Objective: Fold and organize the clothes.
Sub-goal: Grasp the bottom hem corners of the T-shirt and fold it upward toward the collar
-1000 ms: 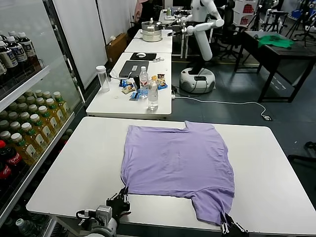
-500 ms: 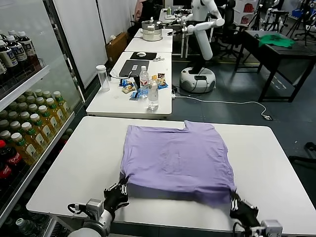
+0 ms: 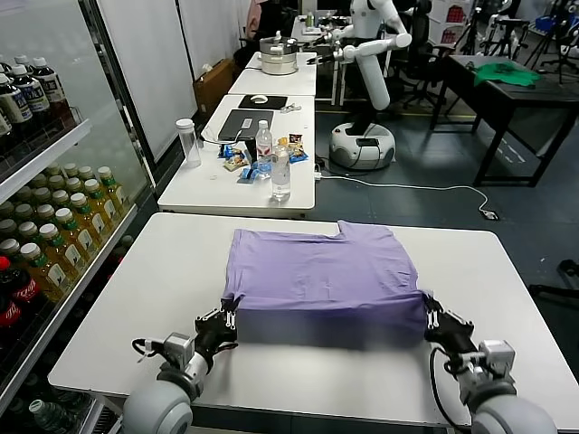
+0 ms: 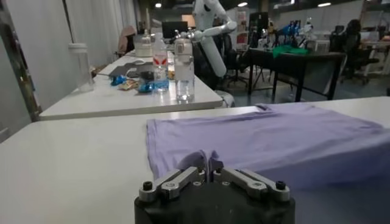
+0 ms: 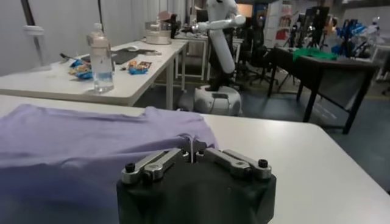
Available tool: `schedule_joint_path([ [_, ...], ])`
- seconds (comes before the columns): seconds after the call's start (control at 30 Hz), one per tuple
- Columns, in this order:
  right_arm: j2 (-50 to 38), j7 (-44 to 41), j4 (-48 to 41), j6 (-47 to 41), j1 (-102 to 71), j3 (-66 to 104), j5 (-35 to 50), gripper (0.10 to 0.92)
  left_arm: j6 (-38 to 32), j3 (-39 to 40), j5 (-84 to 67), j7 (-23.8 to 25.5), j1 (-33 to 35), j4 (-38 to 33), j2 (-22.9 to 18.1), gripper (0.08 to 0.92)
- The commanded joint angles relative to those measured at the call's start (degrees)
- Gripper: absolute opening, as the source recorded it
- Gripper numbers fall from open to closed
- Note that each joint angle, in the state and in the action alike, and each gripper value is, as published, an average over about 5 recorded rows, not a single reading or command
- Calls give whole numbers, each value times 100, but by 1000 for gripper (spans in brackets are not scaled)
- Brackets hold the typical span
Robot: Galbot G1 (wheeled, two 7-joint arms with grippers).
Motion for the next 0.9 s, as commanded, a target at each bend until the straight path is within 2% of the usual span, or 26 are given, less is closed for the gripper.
schedule_joint_path([
  [0.03,-156,-11,-781,-27,909,-493,-276,123,-37,376,321,13,-883,1005,3,108],
  [0.27,-1,-96,-1105,41,1075,-830,-680,123,-38,461,412,6,-1129,1296,-147,112],
  [0.37,52,-184,-1099,-23,1019,-851,-814,153,-42,453,434,-8,-1137,1310,-186,143],
  [0.7,200,-361,-405,244,25,-78,-910,429,-81,186,520,-184,-436,710,-336,411],
  [0.9,190,-301,-654,-19,-259,246,-749,602,-14,201,523,-305,-287,888,-515,584],
])
